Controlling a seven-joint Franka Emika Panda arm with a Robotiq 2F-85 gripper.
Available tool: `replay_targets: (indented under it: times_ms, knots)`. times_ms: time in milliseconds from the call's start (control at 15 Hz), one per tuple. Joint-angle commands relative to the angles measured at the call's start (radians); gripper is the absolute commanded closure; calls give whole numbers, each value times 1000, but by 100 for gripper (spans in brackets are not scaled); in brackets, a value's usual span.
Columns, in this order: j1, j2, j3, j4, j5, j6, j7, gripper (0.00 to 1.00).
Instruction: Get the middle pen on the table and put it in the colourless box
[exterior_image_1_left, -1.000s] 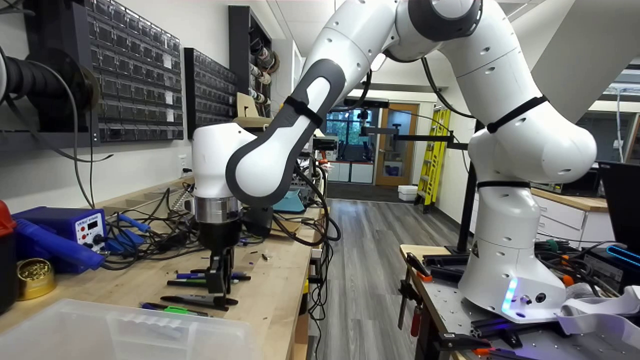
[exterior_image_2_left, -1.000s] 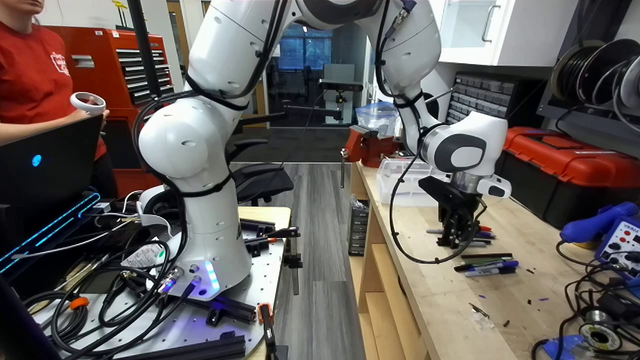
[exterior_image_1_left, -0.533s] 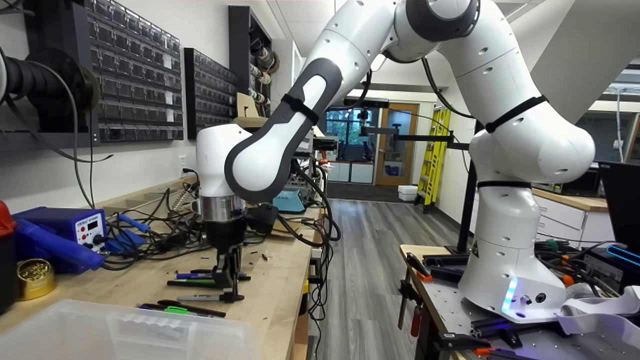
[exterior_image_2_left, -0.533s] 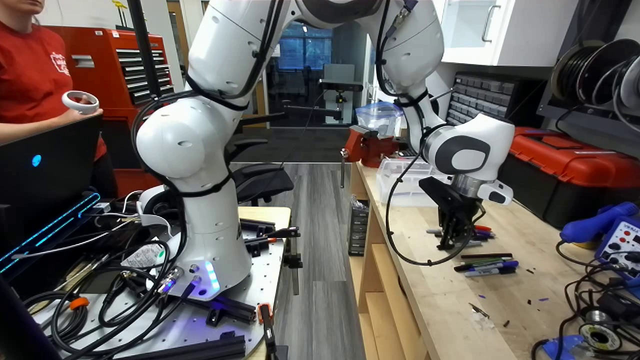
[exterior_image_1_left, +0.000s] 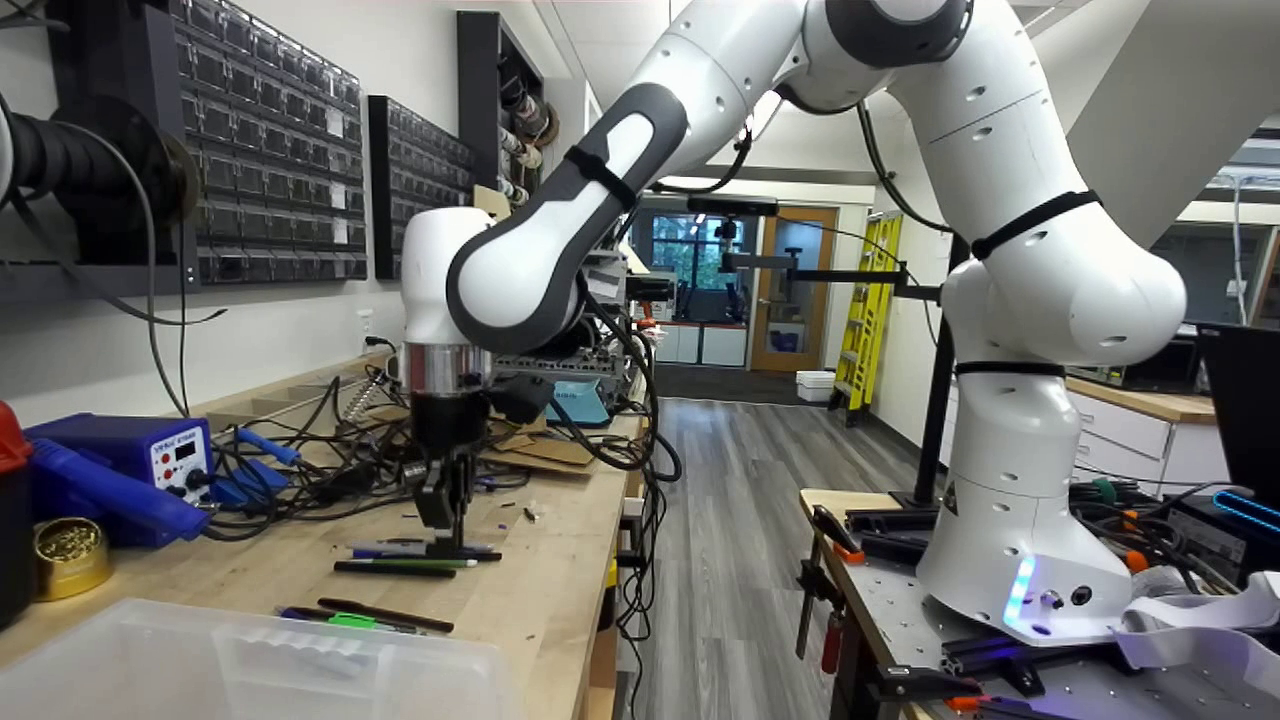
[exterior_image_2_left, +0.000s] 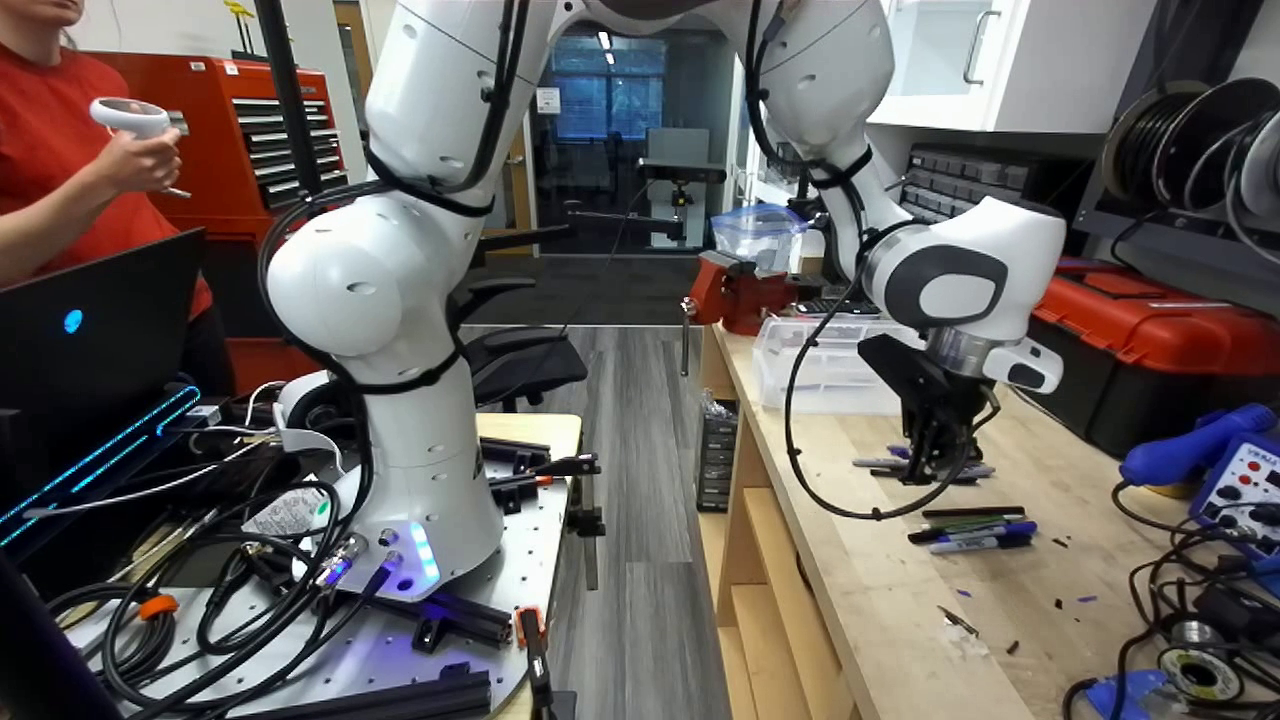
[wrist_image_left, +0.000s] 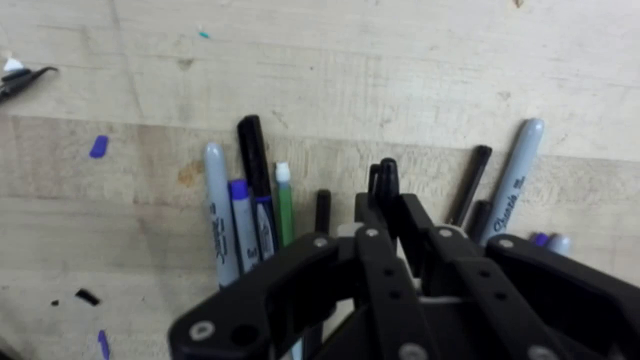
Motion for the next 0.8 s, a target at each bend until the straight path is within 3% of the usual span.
replay_targets:
  times_ms: [0,733]
  knots:
    - [-33,-151,34,-66,53,-30,-52,95]
    - [23,-336,102,-30,274,-239,-56,95]
